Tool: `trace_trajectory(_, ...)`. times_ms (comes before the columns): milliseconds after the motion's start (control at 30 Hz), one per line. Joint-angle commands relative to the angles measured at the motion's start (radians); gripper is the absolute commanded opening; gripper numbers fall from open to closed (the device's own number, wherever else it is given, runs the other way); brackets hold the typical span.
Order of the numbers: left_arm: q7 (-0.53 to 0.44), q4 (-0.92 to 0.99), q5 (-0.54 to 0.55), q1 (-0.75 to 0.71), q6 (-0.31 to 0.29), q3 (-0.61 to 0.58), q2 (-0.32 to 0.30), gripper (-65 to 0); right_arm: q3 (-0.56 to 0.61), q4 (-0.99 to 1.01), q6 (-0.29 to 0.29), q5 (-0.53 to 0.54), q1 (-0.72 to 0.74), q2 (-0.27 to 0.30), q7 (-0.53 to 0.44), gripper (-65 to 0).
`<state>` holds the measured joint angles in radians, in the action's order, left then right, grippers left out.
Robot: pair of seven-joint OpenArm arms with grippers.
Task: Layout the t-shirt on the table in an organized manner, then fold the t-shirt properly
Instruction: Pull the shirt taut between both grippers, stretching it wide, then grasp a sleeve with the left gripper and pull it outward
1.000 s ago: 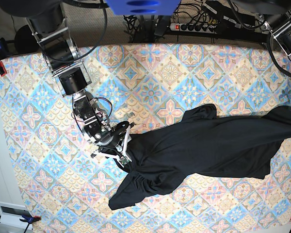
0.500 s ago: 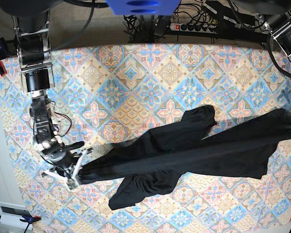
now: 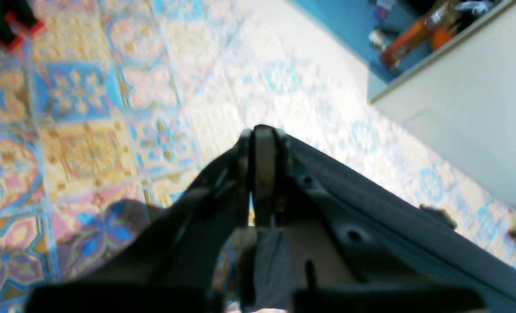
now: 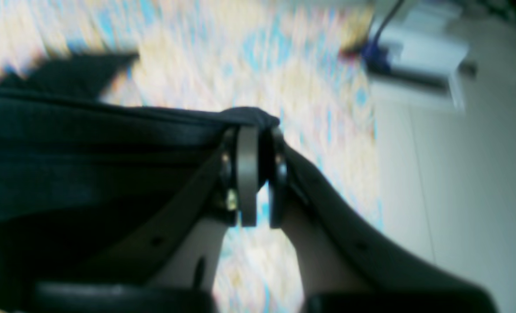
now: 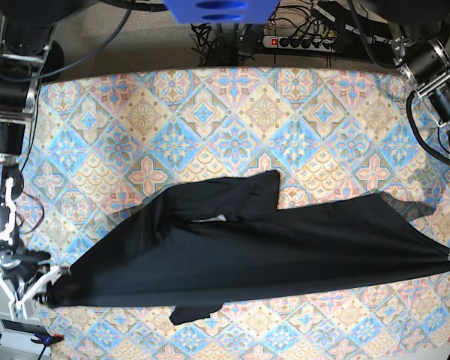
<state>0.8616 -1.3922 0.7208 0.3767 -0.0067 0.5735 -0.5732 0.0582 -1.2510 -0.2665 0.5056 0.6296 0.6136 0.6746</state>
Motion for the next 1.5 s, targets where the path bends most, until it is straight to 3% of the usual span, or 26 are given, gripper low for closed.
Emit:
trace_trajectory(0,-0.046,-0.014,-0.011,0.044,0.006,-0.010,-0.035,-65.0,-0.018,0.004,0.028,-0.017,0.049,0.029,-0.029,-65.0)
trace_trajectory(100,-0.052,-0.014,-0.025,0.061,0.006,-0.089,-0.035,-65.0,-0.014,0.057,0.028,-0.026,0.072,0.029,-0.029,-65.0)
trace_trajectory(200,-0.095,-0.014,-0.112,0.063,0.007,-0.163,-0.005,-64.9,-0.014,0.126,0.028,-0.052,0.080,0.024,-0.033,-65.0)
trace_trajectory(333,-0.150,-0.008,-0.310,0.061,0.015,-0.280,0.022,-60.0,-0.022,0.149,0.028,-0.169,0.080,0.021,-0.036,-65.0)
trace_trajectory(467,-0.192,0.070,-0.508,0.060,0.100,-0.323,0.071,-51.7,-0.019,0.141,0.028,-0.267,0.078,-0.033,-0.033,-65.0)
trace_trajectory(667,-0.183,0.043,-0.353,-0.038,0.101,-0.324,0.066,-51.7,-0.013,0.139,0.028,-0.267,0.075,-0.047,-0.029,-65.0)
trace_trajectory(833,-0.052,-0.101,-0.171,-0.193,0.098,-0.327,0.071,-51.6,-0.013,0.098,0.028,-0.267,0.071,-0.065,-0.031,-65.0)
trace_trajectory(967,-0.037,-0.149,-0.020,-0.250,0.098,-0.472,0.106,-51.6,-0.013,0.060,0.028,-0.267,0.031,-0.065,-0.028,-65.0)
trace_trajectory(1167,-0.009,-0.149,-0.042,-0.241,0.096,-0.660,0.243,-50.5,-0.013,0.052,0.028,-0.267,-0.034,-0.065,-0.033,-65.0)
trace_trajectory(1333,0.040,-0.115,-0.140,-0.212,0.060,-0.786,0.359,-35.3,-0.021,0.044,0.028,-0.267,-0.069,-0.065,-0.034,-65.0)
trace_trajectory(1467,0.028,-0.002,-0.178,-0.152,0.037,-0.818,0.411,-28.4,-0.021,-0.017,0.028,-0.267,-0.069,-0.065,-0.029,-65.0)
